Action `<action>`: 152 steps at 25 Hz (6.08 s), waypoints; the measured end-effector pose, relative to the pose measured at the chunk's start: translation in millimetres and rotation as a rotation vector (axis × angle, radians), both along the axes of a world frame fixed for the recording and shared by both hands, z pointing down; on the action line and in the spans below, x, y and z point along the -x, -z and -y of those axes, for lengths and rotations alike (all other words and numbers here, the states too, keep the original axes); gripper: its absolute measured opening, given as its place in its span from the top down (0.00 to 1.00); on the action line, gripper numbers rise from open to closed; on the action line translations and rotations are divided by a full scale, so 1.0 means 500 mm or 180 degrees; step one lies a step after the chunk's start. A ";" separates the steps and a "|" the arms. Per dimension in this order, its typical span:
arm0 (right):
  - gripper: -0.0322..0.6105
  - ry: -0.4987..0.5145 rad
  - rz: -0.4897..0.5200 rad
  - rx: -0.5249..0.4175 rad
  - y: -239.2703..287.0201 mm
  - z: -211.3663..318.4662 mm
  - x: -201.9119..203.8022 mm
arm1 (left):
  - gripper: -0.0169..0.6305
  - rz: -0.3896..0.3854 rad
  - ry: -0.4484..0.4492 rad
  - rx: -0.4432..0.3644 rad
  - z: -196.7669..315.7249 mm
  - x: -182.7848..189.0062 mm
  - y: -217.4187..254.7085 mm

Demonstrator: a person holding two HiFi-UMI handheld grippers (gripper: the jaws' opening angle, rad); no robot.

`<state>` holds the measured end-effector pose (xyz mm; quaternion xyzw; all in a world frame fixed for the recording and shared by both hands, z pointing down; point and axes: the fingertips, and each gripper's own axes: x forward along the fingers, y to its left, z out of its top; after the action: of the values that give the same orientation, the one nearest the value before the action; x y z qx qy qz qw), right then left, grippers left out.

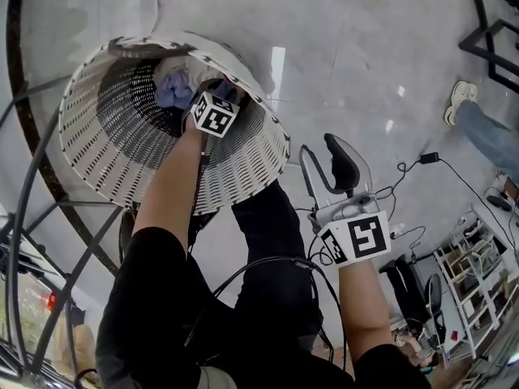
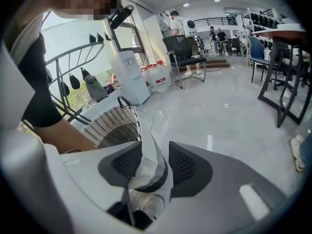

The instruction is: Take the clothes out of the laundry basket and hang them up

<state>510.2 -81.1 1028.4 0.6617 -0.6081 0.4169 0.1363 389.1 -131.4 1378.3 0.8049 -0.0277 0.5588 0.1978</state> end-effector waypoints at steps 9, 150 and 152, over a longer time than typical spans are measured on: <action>0.66 0.0026 -0.0079 0.0094 -0.026 0.008 0.008 | 0.84 0.0189 -0.0281 -0.0348 0.009 0.009 -0.057; 0.90 0.2482 -0.1010 -0.2499 1.602 0.400 0.628 | 0.94 -0.1728 0.1499 -0.3811 0.290 0.761 2.257; 0.90 0.2572 -0.1061 -0.2481 1.605 0.382 0.639 | 0.94 -0.1727 0.1626 -0.3859 0.263 0.776 2.272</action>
<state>190.8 -272.0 225.8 0.4352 -0.8910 -0.0323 0.1248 1.3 -263.1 242.1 0.8523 -0.4712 0.1611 -0.1600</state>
